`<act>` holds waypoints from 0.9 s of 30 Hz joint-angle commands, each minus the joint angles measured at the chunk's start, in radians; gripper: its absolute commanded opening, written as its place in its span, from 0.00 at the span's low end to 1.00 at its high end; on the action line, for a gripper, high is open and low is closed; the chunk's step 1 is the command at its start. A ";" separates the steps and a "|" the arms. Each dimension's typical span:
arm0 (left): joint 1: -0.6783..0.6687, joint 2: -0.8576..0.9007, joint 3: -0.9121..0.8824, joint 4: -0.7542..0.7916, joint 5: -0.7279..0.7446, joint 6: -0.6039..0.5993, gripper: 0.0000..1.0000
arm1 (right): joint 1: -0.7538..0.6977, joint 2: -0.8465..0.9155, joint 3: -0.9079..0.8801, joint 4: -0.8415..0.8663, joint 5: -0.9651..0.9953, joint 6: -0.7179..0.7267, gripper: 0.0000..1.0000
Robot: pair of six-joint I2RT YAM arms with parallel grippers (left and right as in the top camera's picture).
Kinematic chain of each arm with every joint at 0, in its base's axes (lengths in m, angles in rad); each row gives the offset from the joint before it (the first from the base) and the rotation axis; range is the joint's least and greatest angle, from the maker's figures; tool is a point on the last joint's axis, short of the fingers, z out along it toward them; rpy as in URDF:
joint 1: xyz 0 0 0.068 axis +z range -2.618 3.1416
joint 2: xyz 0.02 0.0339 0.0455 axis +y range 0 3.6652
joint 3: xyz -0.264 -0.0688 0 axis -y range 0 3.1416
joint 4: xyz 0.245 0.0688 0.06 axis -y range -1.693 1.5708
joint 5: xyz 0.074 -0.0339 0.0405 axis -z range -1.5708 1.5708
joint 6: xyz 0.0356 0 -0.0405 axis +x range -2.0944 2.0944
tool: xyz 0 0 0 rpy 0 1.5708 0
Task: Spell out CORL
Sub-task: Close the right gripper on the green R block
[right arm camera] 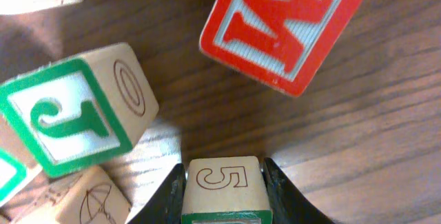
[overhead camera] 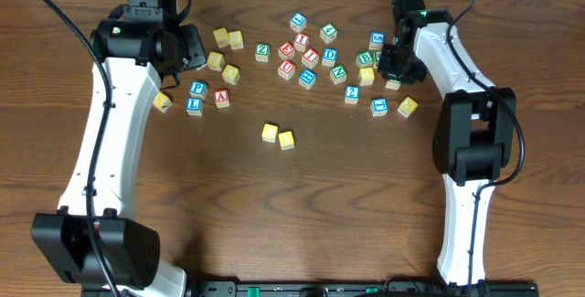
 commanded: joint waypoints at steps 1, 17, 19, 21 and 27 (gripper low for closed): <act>0.000 0.011 0.001 0.002 -0.010 0.006 0.29 | -0.002 -0.145 0.005 -0.010 -0.086 -0.079 0.22; 0.001 0.011 0.001 0.009 -0.010 0.006 0.29 | 0.329 -0.240 -0.066 -0.124 -0.125 -0.051 0.15; 0.001 0.011 0.001 0.009 -0.010 0.006 0.29 | 0.369 -0.238 -0.122 -0.075 -0.116 -0.023 0.15; 0.001 0.011 0.001 0.009 -0.010 0.006 0.29 | 0.408 -0.238 -0.190 -0.005 -0.116 -0.008 0.15; 0.000 0.011 0.001 0.009 -0.010 0.006 0.29 | 0.483 -0.236 -0.354 0.170 -0.051 -0.010 0.19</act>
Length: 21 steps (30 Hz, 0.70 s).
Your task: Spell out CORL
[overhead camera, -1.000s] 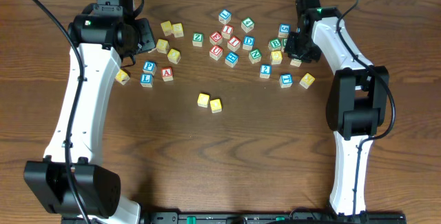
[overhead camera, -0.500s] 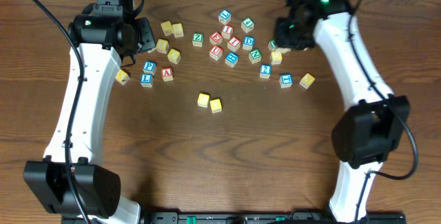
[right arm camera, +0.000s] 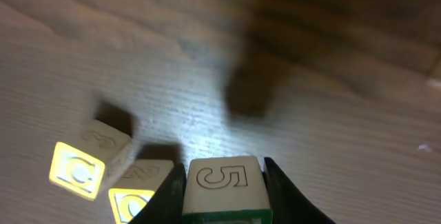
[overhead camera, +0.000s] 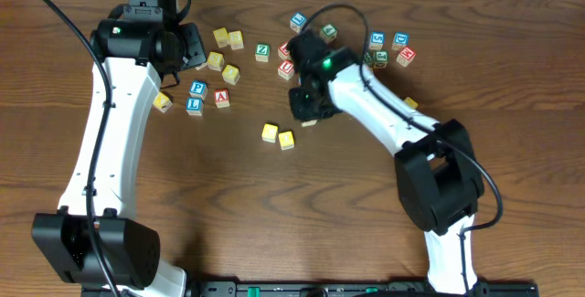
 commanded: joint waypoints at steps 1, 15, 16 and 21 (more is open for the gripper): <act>0.000 0.011 0.002 -0.002 -0.010 0.006 0.29 | 0.026 0.010 -0.064 0.047 0.056 0.014 0.19; 0.000 0.011 0.002 -0.002 -0.010 0.006 0.30 | 0.028 0.013 -0.093 0.075 0.058 0.014 0.34; 0.000 0.011 0.002 -0.002 -0.010 0.006 0.29 | 0.029 0.013 -0.093 0.076 0.058 0.014 0.38; 0.001 0.011 0.002 0.008 -0.010 0.008 0.30 | 0.025 0.008 -0.089 0.079 0.058 0.032 0.55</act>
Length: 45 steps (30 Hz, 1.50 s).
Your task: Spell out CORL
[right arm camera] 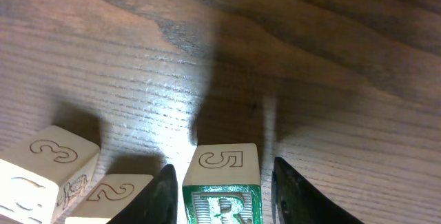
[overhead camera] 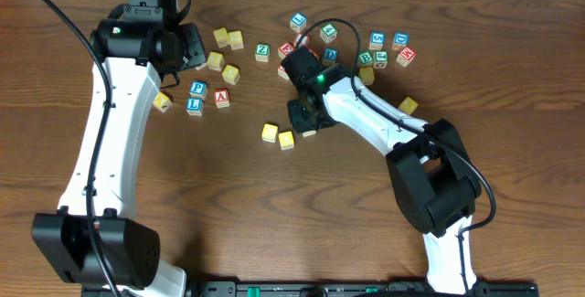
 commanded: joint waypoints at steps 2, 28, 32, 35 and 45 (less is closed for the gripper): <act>0.001 0.010 0.005 0.011 -0.010 0.027 0.29 | -0.002 -0.016 0.005 0.013 0.019 0.042 0.67; 0.064 0.323 -0.052 0.019 -0.002 0.075 0.30 | -0.249 -0.293 0.046 -0.143 0.080 -0.030 0.85; 0.061 0.377 -0.052 0.019 -0.002 0.102 0.30 | -0.248 -0.293 0.046 -0.145 0.087 -0.030 0.85; 0.061 0.395 -0.052 0.019 -0.002 0.111 0.42 | -0.249 -0.293 0.046 -0.146 0.088 -0.030 0.85; 0.061 0.397 -0.097 0.059 -0.002 0.183 0.43 | -0.249 -0.293 0.046 -0.144 0.096 -0.030 0.85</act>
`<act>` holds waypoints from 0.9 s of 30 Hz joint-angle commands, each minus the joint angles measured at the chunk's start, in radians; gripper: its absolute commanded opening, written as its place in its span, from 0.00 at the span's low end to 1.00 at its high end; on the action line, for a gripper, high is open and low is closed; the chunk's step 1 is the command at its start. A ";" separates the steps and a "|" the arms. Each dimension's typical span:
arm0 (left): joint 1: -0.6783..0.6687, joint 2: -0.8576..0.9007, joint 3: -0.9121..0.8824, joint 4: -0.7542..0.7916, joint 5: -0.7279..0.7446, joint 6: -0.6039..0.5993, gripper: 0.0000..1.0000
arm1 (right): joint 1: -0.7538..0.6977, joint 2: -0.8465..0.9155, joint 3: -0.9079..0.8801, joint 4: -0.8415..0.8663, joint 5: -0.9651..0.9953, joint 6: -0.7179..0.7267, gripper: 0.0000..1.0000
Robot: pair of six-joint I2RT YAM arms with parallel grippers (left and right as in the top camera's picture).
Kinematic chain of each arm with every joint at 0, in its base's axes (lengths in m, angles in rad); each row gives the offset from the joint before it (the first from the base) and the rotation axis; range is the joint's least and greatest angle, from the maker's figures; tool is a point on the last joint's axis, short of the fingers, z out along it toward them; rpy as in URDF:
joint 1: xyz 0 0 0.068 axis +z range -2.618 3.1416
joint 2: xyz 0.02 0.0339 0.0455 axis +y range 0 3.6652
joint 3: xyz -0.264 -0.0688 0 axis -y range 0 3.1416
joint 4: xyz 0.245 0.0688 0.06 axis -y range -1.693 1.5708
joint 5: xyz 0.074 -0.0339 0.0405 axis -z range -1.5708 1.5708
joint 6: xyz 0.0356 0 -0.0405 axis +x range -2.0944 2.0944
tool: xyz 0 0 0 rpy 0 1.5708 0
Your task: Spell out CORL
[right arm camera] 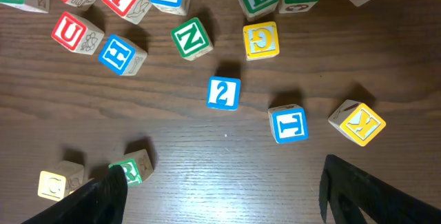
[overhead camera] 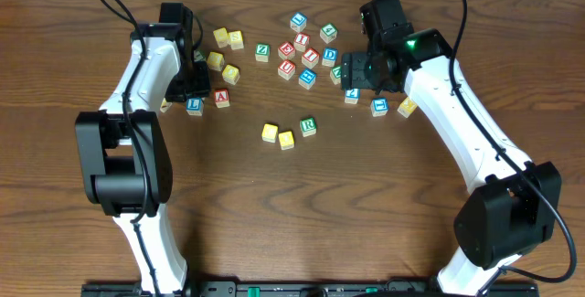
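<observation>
A row lies mid-table: two yellow blocks, C [overhead camera: 269, 132] and O [overhead camera: 287, 139], then the green R block [overhead camera: 308, 126] at its right end. In the right wrist view the R block [right arm camera: 131, 169] sits by the left fingertip, free of it. My right gripper [right arm camera: 227, 200] is open wide and empty, high over the block pile [overhead camera: 352, 70]. The blue L block [overhead camera: 194, 106] lies at the left beside a red A block [overhead camera: 221, 98]. My left gripper [overhead camera: 190, 85] hangs just above the L block; its jaws are hidden from the overhead camera.
Loose letter blocks are scattered along the back: blue 2 [right arm camera: 224, 92], blue T [right arm camera: 288, 124], yellow K [right arm camera: 358, 122], green N [right arm camera: 191, 38], yellow G [right arm camera: 261, 39]. More yellow blocks [overhead camera: 227, 37] sit at the back left.
My right gripper has let go of the R block, opened wide, and moved up and right over the pile. My left arm has swung down over the blocks by the L.
My right gripper was shut on the green R block in the right-hand pile. Then it held that block near the two yellow blocks, then set it down beside them with jaws parting. Now the R stands in the row and the gripper is away.
</observation>
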 commanded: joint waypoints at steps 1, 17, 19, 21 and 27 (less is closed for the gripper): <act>0.000 -0.001 -0.057 0.028 -0.002 0.040 0.43 | -0.003 0.004 0.003 -0.001 0.027 -0.013 0.85; -0.001 -0.001 -0.151 0.132 0.032 0.043 0.36 | -0.003 0.004 0.003 -0.002 0.029 -0.012 0.85; -0.001 -0.001 -0.151 0.134 0.032 0.043 0.26 | -0.003 0.004 0.003 -0.001 0.031 -0.012 0.85; -0.001 -0.001 -0.151 0.135 0.032 0.043 0.27 | -0.003 0.004 0.003 -0.002 0.031 -0.012 0.86; -0.001 -0.022 -0.099 0.093 0.032 0.043 0.27 | -0.003 0.004 0.003 -0.003 0.031 -0.012 0.87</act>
